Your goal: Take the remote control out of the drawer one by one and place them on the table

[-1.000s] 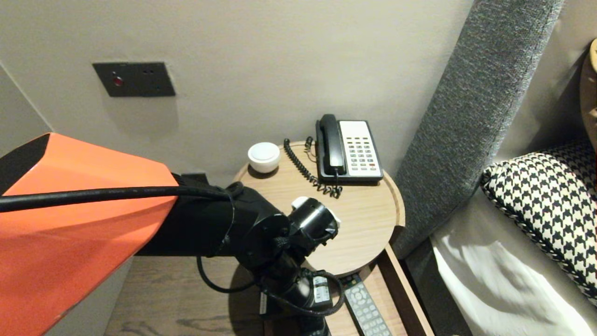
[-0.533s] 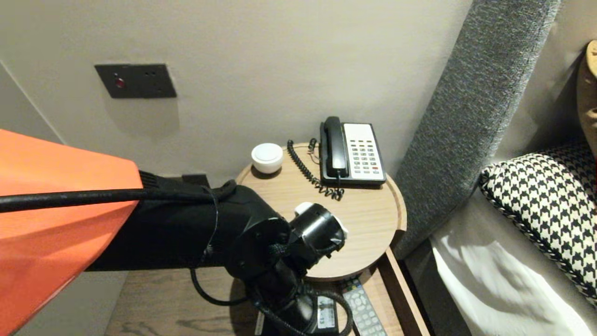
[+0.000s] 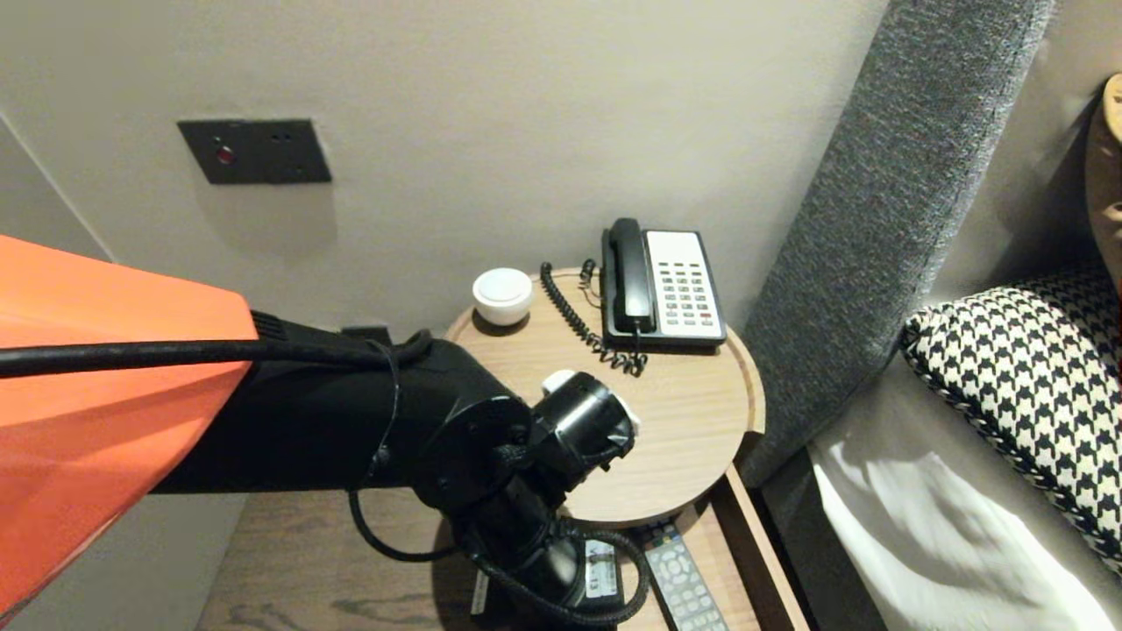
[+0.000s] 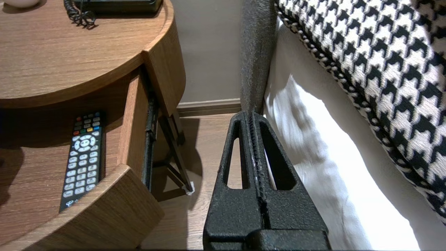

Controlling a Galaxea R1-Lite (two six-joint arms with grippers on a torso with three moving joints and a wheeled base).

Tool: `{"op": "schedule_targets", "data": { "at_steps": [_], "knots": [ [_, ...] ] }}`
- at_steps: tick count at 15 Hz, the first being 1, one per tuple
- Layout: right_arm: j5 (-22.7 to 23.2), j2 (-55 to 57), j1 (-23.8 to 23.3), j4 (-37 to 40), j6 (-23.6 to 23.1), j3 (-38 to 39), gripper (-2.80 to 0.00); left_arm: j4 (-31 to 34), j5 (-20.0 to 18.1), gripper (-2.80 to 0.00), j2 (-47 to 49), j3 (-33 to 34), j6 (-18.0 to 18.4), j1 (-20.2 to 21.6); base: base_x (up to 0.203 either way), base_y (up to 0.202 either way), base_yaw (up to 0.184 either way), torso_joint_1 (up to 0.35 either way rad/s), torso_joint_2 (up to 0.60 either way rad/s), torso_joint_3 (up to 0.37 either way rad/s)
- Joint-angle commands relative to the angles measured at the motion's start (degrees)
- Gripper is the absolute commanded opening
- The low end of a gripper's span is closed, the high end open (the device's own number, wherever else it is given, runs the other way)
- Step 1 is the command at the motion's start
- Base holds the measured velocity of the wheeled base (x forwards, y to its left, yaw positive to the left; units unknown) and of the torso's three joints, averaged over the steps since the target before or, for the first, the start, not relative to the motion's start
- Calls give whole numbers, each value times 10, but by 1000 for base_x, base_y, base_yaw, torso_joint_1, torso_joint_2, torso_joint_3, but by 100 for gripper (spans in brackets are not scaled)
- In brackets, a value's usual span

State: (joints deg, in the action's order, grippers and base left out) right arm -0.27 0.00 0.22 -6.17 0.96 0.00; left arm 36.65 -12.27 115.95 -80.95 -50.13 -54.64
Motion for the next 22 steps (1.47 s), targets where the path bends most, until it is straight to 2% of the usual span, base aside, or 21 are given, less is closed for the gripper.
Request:
{"op": "schedule_targets", "data": {
  "at_steps": [1,7,9,13,14,22],
  "knots": [
    [0,1,0,-1,0,23,-280,2,0,-280,-21,2,-3,0,0,0,0,0,0,0],
    [0,1,0,-1,0,23,-280,22,3,-280,-98,24,11,0,0,0,0,0,0,0],
    [0,1,0,-1,0,23,-280,18,33,-280,-109,26,16,5,0,0,0,0,0,0],
    [0,1,0,-1,0,23,-280,-22,139,-280,-101,18,18,27,0,0,0,0,0,0],
    [0,1,0,-1,0,23,-280,-35,147,-280,-99,15,18,37,0,0,0,0,0,0],
    [0,1,0,-1,0,23,-280,-34,151,-280,-71,-93,11,101,0,0,0,0,0,0]
  ]
}}
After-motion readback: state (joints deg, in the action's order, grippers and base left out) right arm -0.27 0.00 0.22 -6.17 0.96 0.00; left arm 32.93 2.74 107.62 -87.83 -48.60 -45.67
